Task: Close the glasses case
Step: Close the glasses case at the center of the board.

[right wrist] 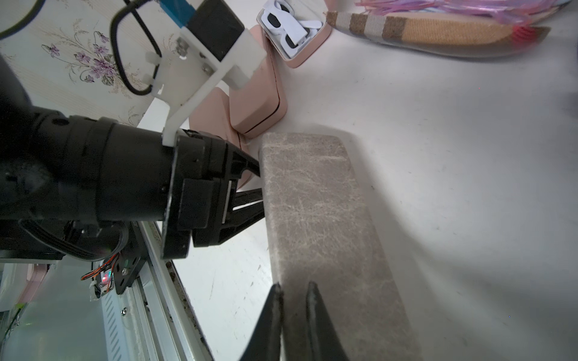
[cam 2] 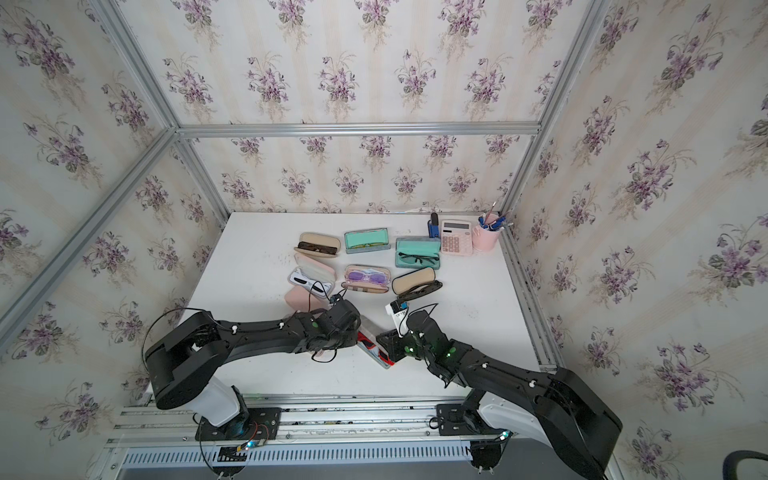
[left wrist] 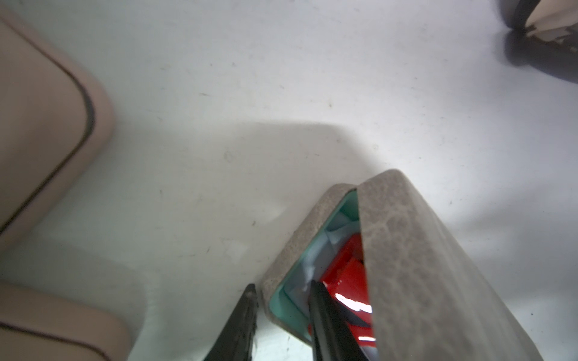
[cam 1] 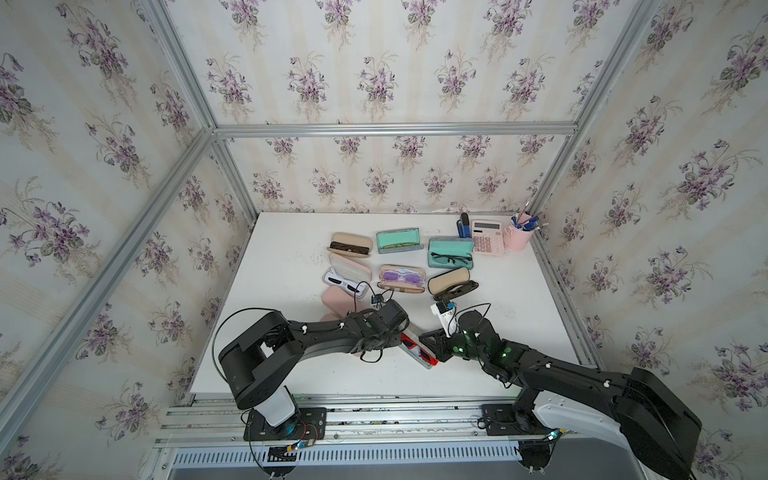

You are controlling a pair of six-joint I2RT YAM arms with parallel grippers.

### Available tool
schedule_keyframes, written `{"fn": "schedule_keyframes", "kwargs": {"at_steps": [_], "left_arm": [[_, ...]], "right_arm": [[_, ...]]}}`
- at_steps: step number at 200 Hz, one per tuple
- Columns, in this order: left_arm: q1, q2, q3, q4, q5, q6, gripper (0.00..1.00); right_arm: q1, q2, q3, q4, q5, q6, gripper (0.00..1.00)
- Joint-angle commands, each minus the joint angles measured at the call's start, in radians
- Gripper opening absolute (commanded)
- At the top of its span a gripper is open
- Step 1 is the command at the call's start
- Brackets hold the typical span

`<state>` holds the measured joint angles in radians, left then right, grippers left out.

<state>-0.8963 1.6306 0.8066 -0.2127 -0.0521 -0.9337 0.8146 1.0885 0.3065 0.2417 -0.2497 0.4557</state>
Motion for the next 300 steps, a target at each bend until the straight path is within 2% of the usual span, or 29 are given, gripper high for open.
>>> {"fn": "schedule_keyframes", "kwargs": {"at_steps": [1,300], "left_arm": [[0.000,0.003,-0.007,-0.062,0.018,0.002,0.32],[0.000,-0.008,-0.024,-0.047,0.028,-0.008,0.32]], "right_arm": [[0.006,0.015,-0.007,-0.137,0.033,0.012,0.15],[0.055,0.097,0.000,-0.086,0.052,0.034,0.14]]}}
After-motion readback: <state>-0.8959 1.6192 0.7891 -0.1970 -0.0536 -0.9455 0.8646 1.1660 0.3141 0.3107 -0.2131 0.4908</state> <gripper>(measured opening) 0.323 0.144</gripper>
